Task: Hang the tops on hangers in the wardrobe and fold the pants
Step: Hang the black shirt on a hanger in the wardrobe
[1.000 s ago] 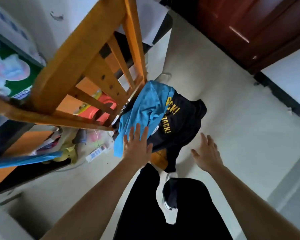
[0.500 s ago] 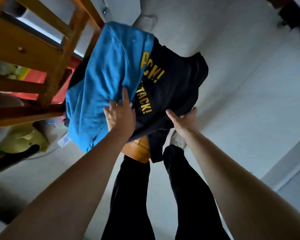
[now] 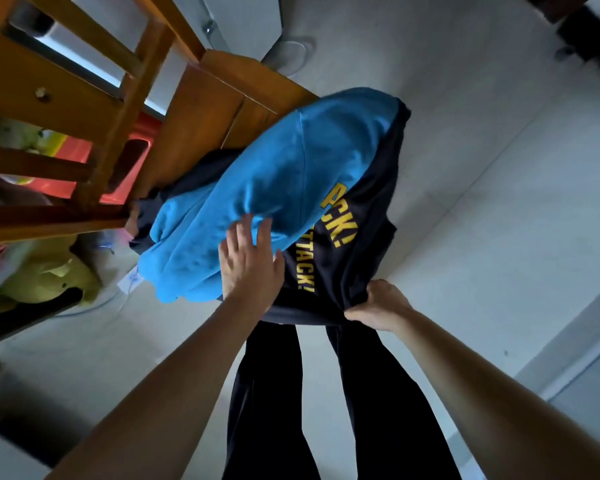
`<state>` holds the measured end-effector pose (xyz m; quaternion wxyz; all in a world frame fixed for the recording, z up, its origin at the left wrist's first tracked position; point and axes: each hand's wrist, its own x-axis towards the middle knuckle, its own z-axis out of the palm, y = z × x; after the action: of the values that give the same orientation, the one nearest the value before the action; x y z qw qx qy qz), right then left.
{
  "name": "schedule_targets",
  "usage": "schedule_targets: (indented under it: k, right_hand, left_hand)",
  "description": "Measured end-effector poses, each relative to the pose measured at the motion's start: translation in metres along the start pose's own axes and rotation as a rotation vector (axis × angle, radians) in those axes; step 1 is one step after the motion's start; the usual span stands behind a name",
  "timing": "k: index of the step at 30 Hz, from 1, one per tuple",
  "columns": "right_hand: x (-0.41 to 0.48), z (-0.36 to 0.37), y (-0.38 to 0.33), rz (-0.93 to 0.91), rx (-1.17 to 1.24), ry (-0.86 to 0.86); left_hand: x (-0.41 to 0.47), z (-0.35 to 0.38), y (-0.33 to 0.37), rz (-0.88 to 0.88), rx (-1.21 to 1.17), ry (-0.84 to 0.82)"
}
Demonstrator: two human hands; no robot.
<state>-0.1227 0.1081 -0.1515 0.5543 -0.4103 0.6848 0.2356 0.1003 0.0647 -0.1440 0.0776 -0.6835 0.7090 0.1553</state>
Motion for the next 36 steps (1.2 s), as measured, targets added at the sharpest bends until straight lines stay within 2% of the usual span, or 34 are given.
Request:
schedule_targets:
  k: [1, 3, 5, 6, 8, 11, 14, 17, 21, 23, 25, 27, 30, 31, 33, 36]
  right_hand:
    - [0.0, 0.003, 0.004, -0.019, 0.022, 0.022]
    - [0.002, 0.006, 0.007, -0.064, 0.153, 0.106]
    - [0.002, 0.007, 0.003, -0.08, 0.453, 0.2]
    - [0.001, 0.007, -0.003, -0.076, 0.64, 0.228]
    - [0.004, 0.004, -0.014, -0.009, 0.943, 0.246]
    - [0.017, -0.013, -0.023, 0.191, 1.262, 0.129]
    - [0.029, -0.034, -0.025, 0.242, 1.302, 0.123]
    - [0.035, -0.043, -0.031, 0.204, 1.245, 0.174]
    - [0.036, -0.05, -0.03, 0.091, 1.112, 0.341]
    - [0.029, -0.05, -0.026, 0.032, 1.101, 0.412]
    - [0.024, -0.05, -0.021, -0.01, 1.07, 0.446]
    - [0.018, -0.052, -0.02, -0.046, 1.114, 0.421]
    - [0.011, -0.057, -0.025, -0.103, 1.443, 0.3]
    - [0.009, -0.06, -0.025, -0.094, 1.532, 0.266]
    - [0.009, -0.061, -0.021, -0.019, 1.544, 0.231]
    - [0.013, -0.062, -0.016, 0.029, 1.396, 0.261]
  left_hand:
    - [0.011, -0.003, 0.005, 0.051, 0.01, -0.003]
    - [0.039, -0.005, 0.015, 0.133, 0.062, -0.133]
    - [0.062, -0.004, 0.026, 0.175, 0.111, -0.273]
    - [0.069, -0.005, 0.031, 0.16, 0.092, -0.277]
    - [0.079, -0.01, 0.037, 0.009, -0.058, -0.165]
    - [0.081, -0.017, 0.036, -0.326, -0.286, -0.069]
    - [0.069, -0.019, 0.018, -0.494, -0.31, -0.068]
    - [0.048, -0.014, -0.012, -0.688, -0.251, -0.068]
    - [0.031, -0.001, -0.044, -0.915, -0.221, -0.123]
    - [0.032, 0.0, -0.04, -0.99, -0.21, -0.075]
    - [0.042, -0.004, -0.024, -0.921, -0.202, 0.069]
    - [0.058, -0.012, -0.003, -0.746, -0.26, 0.153]
    - [0.093, -0.018, 0.029, -0.47, -0.364, 0.18]
    - [0.106, -0.018, 0.039, -0.39, -0.367, 0.137]
    - [0.13, -0.015, 0.055, -0.322, -0.342, -0.052]
    - [0.147, -0.011, 0.065, -0.406, -0.335, -0.358]
